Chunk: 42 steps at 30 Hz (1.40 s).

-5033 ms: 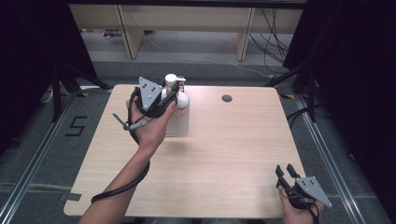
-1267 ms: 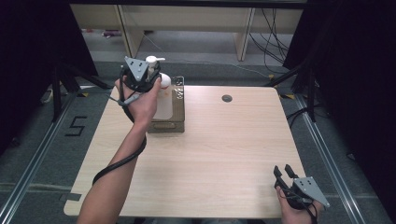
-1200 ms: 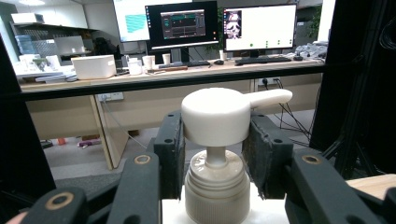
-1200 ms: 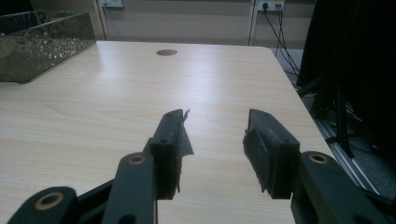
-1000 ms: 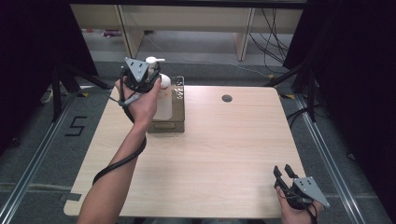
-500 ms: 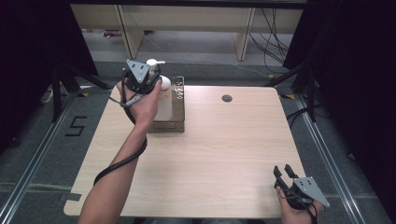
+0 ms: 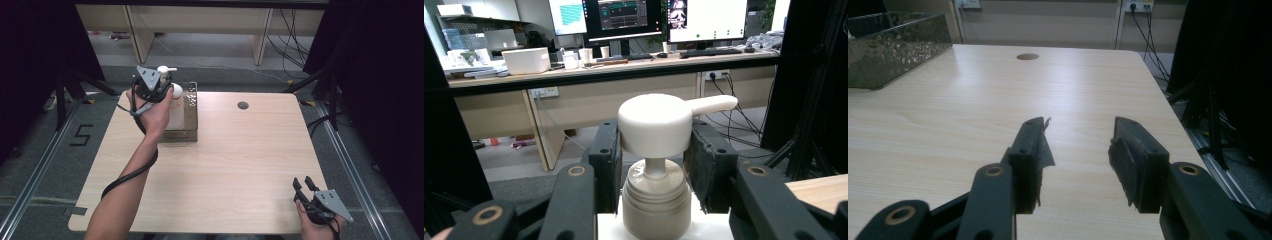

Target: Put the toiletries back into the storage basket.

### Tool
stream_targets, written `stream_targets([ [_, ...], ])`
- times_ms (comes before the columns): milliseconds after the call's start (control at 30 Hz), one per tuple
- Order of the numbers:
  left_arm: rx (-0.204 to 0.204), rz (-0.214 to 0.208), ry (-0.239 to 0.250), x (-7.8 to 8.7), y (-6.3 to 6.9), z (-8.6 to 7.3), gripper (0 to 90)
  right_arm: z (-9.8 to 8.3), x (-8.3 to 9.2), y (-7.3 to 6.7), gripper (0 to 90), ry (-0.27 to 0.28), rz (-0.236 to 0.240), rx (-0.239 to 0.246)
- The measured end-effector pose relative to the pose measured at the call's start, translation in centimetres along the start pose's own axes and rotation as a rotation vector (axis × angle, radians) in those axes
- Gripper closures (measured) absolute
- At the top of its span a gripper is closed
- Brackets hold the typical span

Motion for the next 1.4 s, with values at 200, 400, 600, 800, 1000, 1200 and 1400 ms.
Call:
stream_targets([
  [200, 0.001, 0.006, -0.005, 0.0, -0.1, -0.3, 59.5, 0.0, 0.0, 0.2, 57.1, 0.002, -0.004, 0.028],
  [400, 0.002, 0.012, -0.011, 0.0, -0.3, -0.6, 59.5, 0.0, -0.1, 0.0, 57.1, -0.001, 0.002, 0.022],
  [600, 0.003, 0.020, -0.019, 0.1, -0.5, -0.8, 59.5, 0.0, -0.1, 0.0, 57.1, -0.002, -0.002, 0.024],
  [800, 0.002, 0.023, -0.020, 0.2, -0.5, -1.1, 59.5, -0.1, -0.1, 0.1, 57.0, -0.001, -0.003, 0.030],
  [1000, 0.002, 0.028, -0.024, 0.1, -0.5, -1.3, 59.4, -0.1, -0.1, -0.1, 56.9, -0.007, 0.000, 0.012],
  [1200, 0.002, 0.033, -0.032, 0.1, -0.7, -1.6, 59.4, -0.1, 0.0, -0.1, 56.9, -0.009, -0.004, 0.012],
  [1400, 0.003, 0.041, -0.050, 0.0, -0.9, -2.2, 59.4, 0.0, -0.1, 0.1, 56.9, -0.001, -0.004, 0.035],
])
Point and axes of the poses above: each handheld gripper's, and its own axes: x roughly backward along the jaws, z roughly out of its top, y roughly to its right, the point moved 8 cm from there along -x, roughly forward along the jaws, and after that the axes turned 15 degrees about x, right-handed, at the moved point
